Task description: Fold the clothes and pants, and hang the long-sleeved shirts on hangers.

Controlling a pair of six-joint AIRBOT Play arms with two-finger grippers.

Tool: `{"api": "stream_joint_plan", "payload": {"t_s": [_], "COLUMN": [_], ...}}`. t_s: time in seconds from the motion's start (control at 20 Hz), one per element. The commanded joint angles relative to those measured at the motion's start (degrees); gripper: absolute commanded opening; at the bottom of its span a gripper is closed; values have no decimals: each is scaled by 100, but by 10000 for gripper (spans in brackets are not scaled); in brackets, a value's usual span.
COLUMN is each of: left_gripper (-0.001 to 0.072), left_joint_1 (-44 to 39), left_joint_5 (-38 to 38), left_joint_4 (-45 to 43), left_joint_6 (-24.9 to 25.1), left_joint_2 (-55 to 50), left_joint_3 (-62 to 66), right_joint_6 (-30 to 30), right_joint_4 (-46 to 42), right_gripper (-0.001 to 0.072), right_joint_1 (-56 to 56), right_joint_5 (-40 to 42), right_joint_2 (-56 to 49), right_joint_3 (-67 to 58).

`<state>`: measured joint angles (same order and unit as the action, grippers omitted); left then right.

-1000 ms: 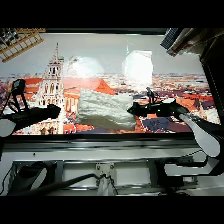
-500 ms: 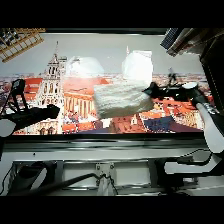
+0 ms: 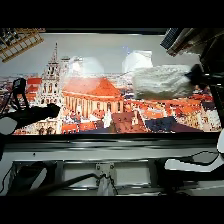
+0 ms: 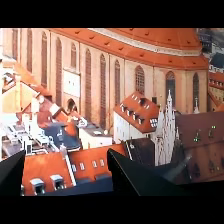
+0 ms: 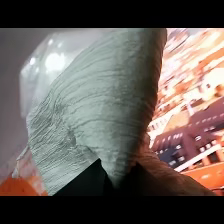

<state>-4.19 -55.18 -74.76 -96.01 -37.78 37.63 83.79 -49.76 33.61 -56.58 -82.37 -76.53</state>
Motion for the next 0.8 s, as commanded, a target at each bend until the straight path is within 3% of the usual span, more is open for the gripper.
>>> {"api": "stream_joint_plan", "payload": {"t_s": [0.0,0.25,0.55,0.75], "left_gripper": [564,562,562,562], "left_joint_1": [-4,-184,-439,-463], "left_joint_5": [61,531,673,671], "left_joint_4": [203,455,452,450], "left_joint_6": [2,195,195,258], "left_joint_2": [-293,-599,-717,-717], "left_joint_3": [0,2,2,2], "right_joint_6": [778,1709,1705,1384], "right_joint_4": [-621,-1419,-1838,-2026], "right_gripper": [20,19,18,18], "right_joint_1": [782,1537,2275,2789], "right_joint_5": [289,177,-186,-236], "right_joint_2": [407,1172,1921,2199], "right_joint_3": [-210,70,1526,2481]}}
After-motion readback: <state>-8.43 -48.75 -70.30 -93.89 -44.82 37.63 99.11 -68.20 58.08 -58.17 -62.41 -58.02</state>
